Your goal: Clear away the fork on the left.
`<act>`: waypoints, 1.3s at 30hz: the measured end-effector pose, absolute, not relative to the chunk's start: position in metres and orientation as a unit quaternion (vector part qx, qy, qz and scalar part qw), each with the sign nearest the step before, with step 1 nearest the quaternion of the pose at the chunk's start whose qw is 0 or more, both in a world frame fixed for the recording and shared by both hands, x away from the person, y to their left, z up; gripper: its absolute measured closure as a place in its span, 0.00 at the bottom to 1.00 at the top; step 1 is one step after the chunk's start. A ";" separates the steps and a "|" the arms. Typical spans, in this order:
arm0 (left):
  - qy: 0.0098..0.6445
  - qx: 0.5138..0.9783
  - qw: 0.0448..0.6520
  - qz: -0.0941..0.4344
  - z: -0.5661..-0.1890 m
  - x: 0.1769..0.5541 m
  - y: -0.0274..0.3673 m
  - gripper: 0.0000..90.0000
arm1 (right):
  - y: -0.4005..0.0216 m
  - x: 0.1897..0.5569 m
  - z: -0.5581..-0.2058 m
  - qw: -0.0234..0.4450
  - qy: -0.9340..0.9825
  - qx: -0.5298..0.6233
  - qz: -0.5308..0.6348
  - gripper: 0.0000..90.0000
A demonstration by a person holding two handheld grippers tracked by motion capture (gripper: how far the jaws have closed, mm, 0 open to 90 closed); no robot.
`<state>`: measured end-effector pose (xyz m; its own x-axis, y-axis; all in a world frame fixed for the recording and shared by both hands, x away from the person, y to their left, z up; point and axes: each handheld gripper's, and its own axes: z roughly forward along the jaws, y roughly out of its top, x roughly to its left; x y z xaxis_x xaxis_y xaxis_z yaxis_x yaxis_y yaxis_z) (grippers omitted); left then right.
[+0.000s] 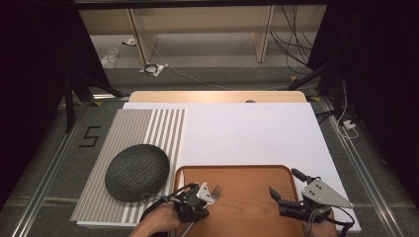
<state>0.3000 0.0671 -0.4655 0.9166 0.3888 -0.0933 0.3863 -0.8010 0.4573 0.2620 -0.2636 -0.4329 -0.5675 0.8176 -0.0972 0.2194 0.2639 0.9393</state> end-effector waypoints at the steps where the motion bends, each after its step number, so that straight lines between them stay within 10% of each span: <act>1: 0.206 0.949 0.240 0.004 -0.465 0.301 0.068 1.00 | -0.264 0.262 -0.433 0.303 0.735 0.353 0.493 0.14; 39: 0.261 0.937 0.231 0.019 -0.466 0.317 0.106 1.00 | -0.264 0.262 -0.433 0.304 0.735 0.353 0.492 0.14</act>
<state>0.3173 0.1064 -0.4656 0.8634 0.4972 -0.0851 0.4797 -0.7570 0.4437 0.2621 -0.2636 -0.4330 -0.5669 0.8178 -0.0991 0.2199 0.2662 0.9385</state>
